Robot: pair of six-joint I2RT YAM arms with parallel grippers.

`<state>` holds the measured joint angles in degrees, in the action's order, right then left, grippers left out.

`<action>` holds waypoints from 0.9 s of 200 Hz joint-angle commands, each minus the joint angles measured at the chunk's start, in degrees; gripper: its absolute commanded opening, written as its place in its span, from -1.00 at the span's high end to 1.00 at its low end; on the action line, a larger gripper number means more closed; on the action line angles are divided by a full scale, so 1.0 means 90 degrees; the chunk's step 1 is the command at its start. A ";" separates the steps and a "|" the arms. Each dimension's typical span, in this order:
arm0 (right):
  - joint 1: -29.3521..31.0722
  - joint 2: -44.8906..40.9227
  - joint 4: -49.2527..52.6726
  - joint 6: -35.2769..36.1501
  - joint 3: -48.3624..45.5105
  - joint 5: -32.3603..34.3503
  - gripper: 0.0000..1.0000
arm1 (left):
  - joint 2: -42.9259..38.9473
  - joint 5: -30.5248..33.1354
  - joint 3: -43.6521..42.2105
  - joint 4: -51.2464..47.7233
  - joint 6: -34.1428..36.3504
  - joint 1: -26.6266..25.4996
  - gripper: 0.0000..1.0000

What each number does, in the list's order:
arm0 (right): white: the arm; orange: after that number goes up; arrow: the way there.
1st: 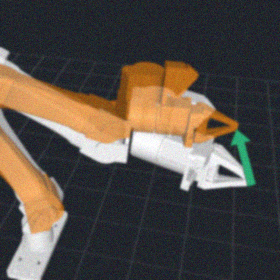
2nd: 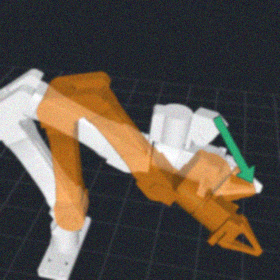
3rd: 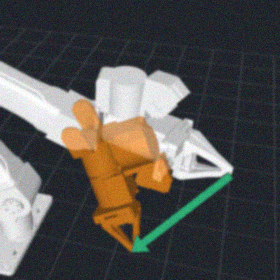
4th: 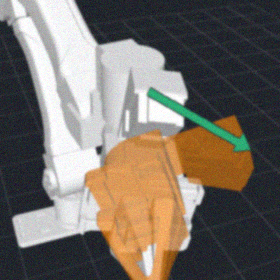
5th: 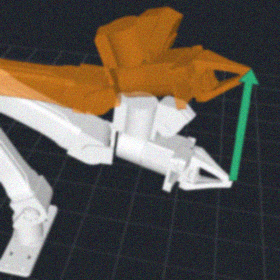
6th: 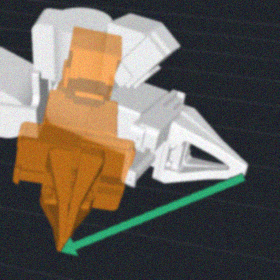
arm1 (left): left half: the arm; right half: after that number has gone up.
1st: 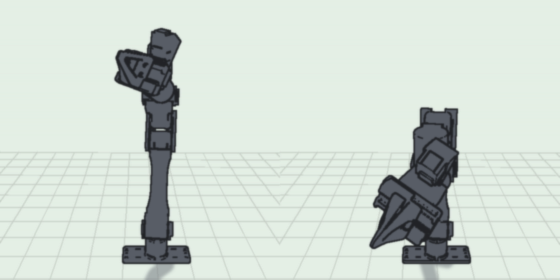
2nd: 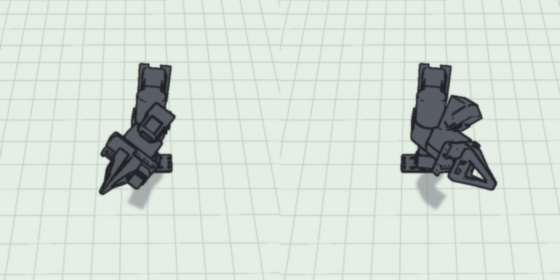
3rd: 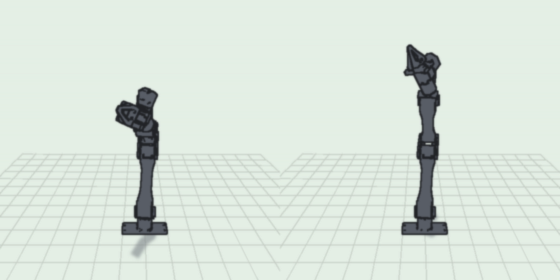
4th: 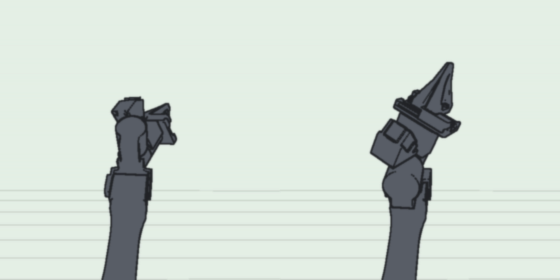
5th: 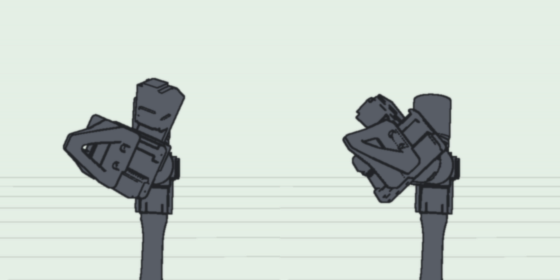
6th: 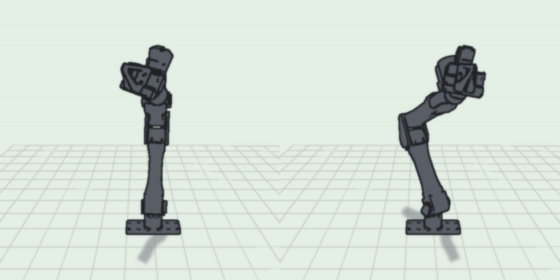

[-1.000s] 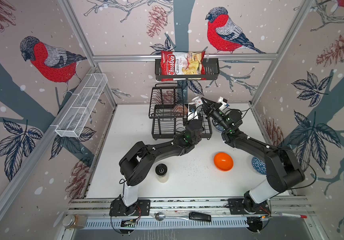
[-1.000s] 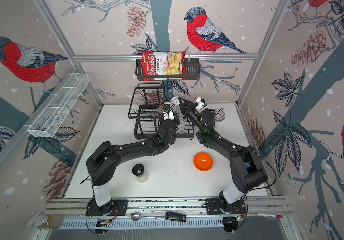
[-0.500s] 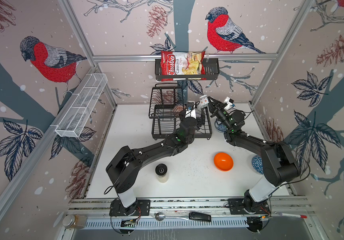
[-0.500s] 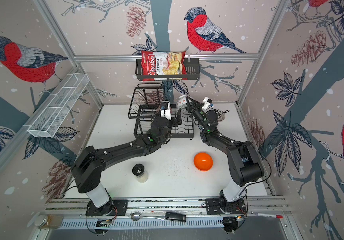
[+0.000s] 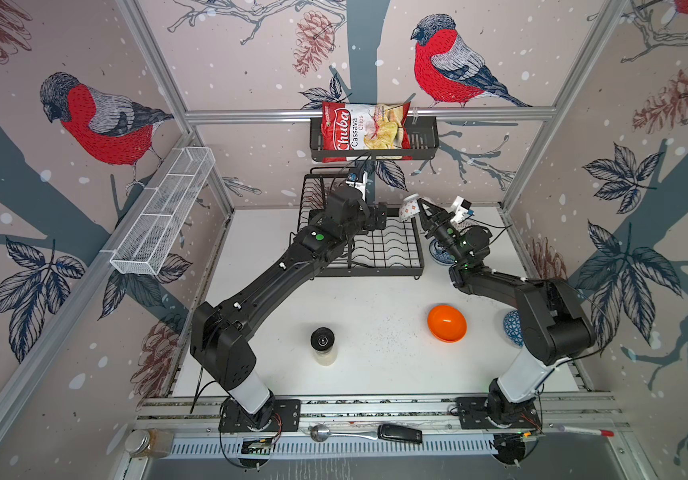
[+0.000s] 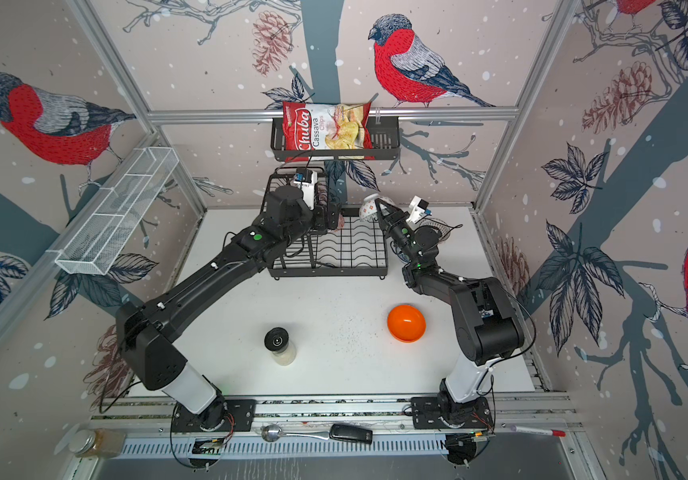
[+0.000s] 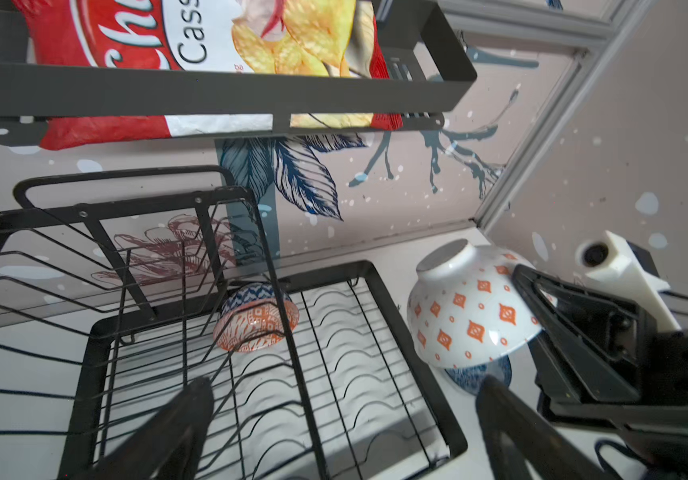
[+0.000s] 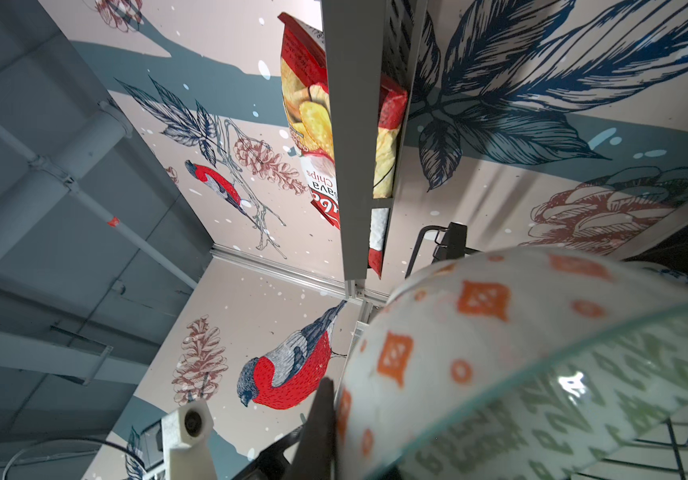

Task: Load the bowls into the dish rack

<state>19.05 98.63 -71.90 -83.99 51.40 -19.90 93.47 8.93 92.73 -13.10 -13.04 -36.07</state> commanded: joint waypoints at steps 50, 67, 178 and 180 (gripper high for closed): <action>0.0725 0.0232 -0.0405 0.1288 0.0138 0.0667 1.00 | -0.0504 -0.0277 -0.0382 -0.0146 0.1303 0.0604 -0.96; 0.0816 0.0401 -0.0356 0.1288 0.0199 0.0825 1.00 | -0.0719 -0.0141 -0.0885 0.0524 0.1450 0.0653 -0.96; 0.1207 0.1547 -0.0128 0.0843 0.0783 0.1508 1.00 | -0.1373 -0.1546 -0.1902 0.1272 0.1473 0.1044 -0.96; 0.1213 0.1600 -0.0139 0.0800 0.0808 0.1517 1.00 | -0.1355 -0.1553 -0.1877 0.1244 0.1469 0.1048 -0.96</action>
<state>29.36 110.37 -70.98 -75.00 56.80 -8.01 79.94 -1.67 74.02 -1.63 0.86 -26.89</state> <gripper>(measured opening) 0.094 0.983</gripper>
